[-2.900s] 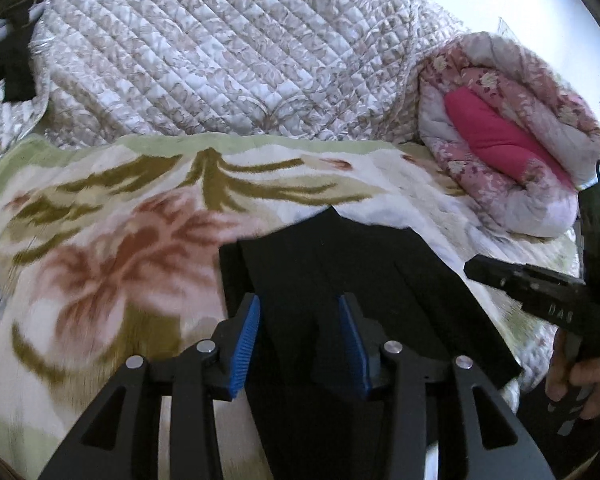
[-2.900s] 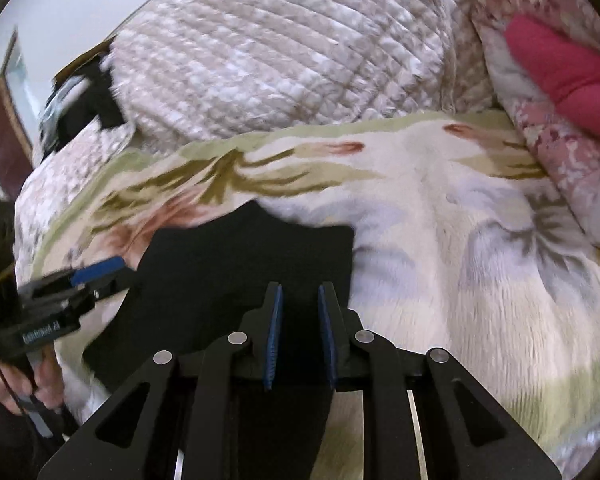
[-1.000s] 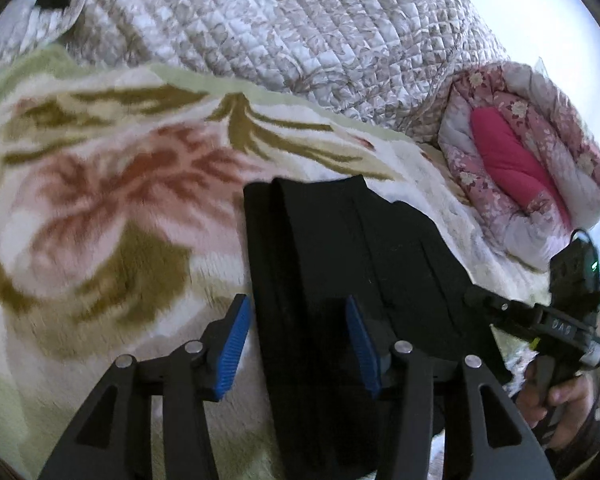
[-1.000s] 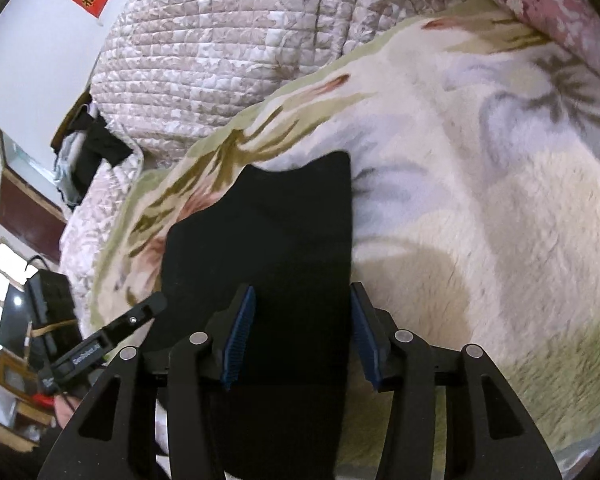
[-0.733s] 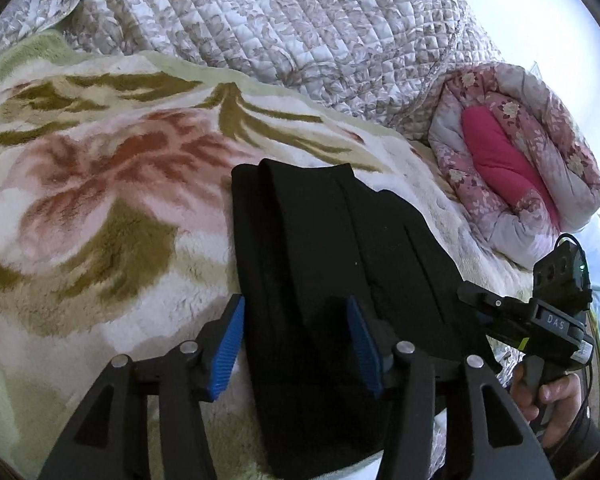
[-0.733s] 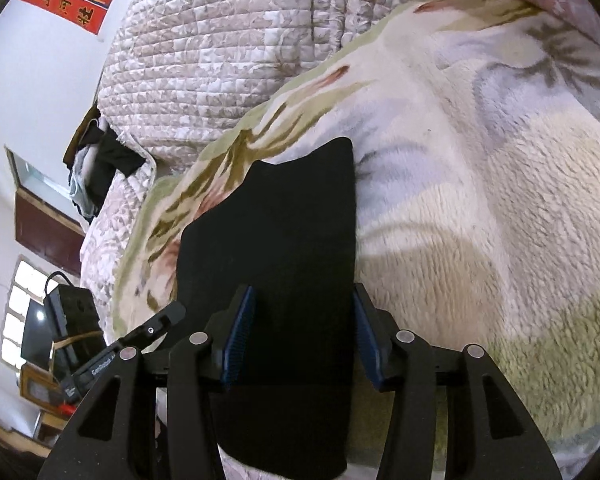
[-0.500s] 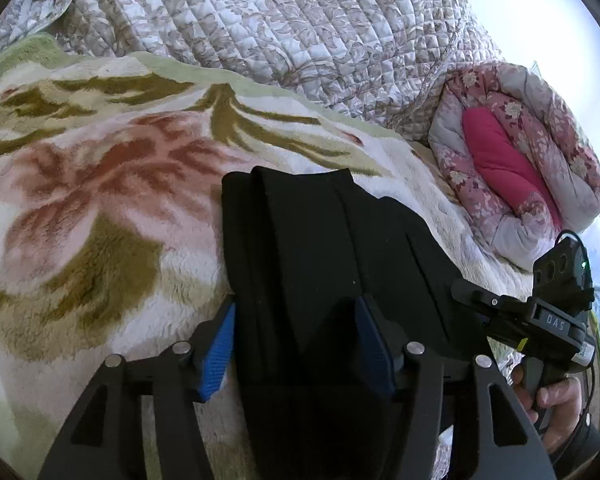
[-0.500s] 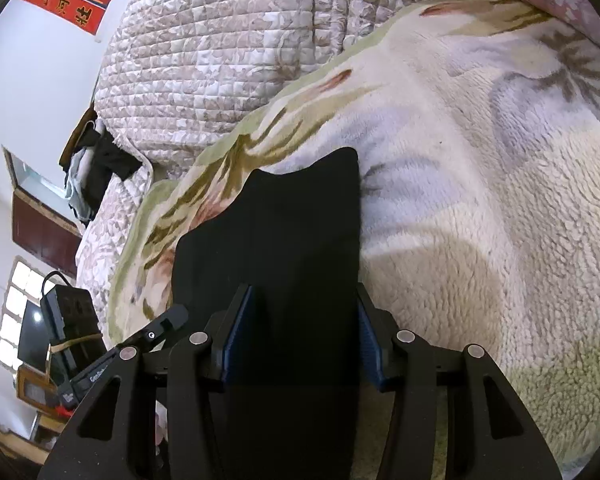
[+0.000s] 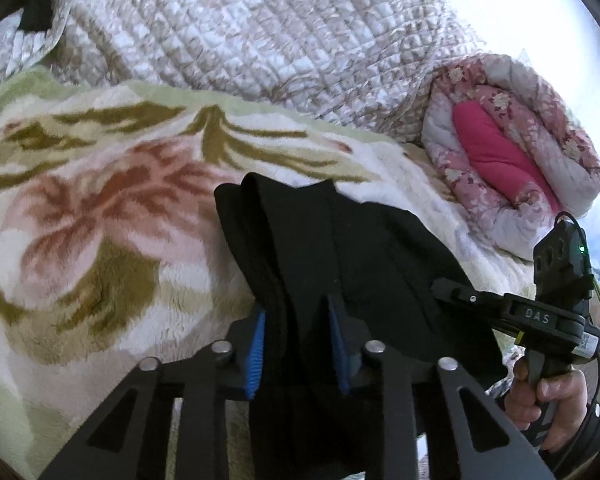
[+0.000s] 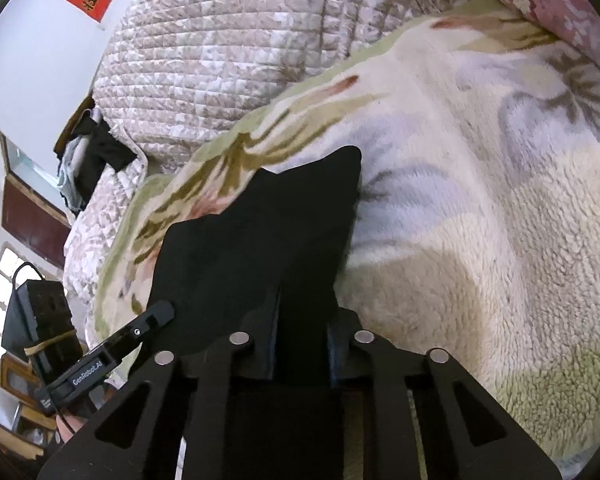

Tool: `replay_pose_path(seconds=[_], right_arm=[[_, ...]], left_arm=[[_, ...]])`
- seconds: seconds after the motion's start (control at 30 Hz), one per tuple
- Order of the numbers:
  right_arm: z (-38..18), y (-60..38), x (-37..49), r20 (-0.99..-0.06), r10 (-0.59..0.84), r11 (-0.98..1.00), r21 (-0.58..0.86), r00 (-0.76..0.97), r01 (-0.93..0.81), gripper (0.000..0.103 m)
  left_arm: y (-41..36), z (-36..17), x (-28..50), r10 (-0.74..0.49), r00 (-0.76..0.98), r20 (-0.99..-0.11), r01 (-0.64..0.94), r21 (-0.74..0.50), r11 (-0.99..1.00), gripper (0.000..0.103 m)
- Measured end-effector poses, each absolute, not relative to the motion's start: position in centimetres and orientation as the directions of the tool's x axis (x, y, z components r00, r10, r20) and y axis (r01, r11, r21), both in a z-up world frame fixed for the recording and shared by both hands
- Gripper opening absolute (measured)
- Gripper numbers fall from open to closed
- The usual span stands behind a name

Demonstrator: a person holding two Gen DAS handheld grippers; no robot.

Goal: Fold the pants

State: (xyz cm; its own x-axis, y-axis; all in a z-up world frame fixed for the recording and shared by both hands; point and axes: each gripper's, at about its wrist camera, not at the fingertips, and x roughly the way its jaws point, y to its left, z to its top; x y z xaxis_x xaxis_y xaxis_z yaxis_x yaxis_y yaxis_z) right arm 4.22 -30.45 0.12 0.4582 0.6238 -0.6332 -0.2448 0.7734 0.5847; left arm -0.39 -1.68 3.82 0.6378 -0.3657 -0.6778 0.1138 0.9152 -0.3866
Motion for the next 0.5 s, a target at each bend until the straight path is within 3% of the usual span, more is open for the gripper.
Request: replay_pose_path(seconds=[0.5], right_arm=[[6.4,-25.9,6.9,-0.575,0.67,0.741,0.552,0.469,-0.382,0.016]], left_arm=[[0.8,8.5,2.6,-0.37,0.676,-0.638,0.159,-0.363,0.918,0.023]])
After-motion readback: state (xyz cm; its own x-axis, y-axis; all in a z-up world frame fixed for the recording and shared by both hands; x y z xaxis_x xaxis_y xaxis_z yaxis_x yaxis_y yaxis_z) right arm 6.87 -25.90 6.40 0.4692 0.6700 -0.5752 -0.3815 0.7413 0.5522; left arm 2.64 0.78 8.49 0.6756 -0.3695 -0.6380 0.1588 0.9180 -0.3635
